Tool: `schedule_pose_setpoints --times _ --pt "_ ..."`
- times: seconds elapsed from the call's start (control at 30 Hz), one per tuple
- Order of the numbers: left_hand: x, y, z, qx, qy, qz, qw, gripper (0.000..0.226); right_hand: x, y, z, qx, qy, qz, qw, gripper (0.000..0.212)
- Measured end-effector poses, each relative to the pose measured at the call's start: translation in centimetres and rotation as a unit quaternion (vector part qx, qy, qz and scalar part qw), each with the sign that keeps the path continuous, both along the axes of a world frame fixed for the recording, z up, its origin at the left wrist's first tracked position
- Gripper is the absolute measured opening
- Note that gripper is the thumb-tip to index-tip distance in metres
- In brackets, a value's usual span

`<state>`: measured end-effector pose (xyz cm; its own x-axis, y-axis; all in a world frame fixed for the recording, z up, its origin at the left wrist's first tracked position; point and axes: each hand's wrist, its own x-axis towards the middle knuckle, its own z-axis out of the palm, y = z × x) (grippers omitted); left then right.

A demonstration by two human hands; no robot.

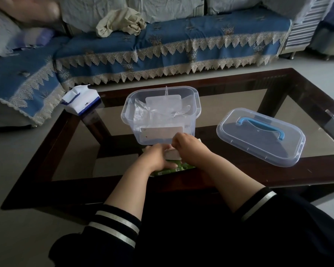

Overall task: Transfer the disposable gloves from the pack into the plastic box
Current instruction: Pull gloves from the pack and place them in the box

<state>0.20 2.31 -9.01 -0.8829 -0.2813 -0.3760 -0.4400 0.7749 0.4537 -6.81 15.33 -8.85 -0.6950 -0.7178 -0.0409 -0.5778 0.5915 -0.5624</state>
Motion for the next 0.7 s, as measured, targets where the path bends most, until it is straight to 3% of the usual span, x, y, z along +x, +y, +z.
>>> schedule_pose_setpoints --times 0.1,0.2,0.4,0.7 --pt "0.1 0.0 -0.1 0.006 0.016 -0.01 1.0 0.061 -0.3 0.5 0.6 0.017 -0.031 0.023 0.999 0.022" --pt "0.2 -0.1 0.1 0.016 0.019 -0.009 1.0 0.072 -0.2 0.5 0.3 0.067 -0.002 0.033 0.997 0.026" --pt "0.4 -0.2 0.1 0.02 0.016 -0.015 1.0 0.084 -0.5 0.1 -0.8 0.01 -0.022 -0.021 0.999 0.014" --pt "0.3 -0.6 -0.1 0.04 0.034 -0.048 0.997 0.055 0.4 0.1 0.9 -0.064 -0.041 -0.05 0.996 0.008"
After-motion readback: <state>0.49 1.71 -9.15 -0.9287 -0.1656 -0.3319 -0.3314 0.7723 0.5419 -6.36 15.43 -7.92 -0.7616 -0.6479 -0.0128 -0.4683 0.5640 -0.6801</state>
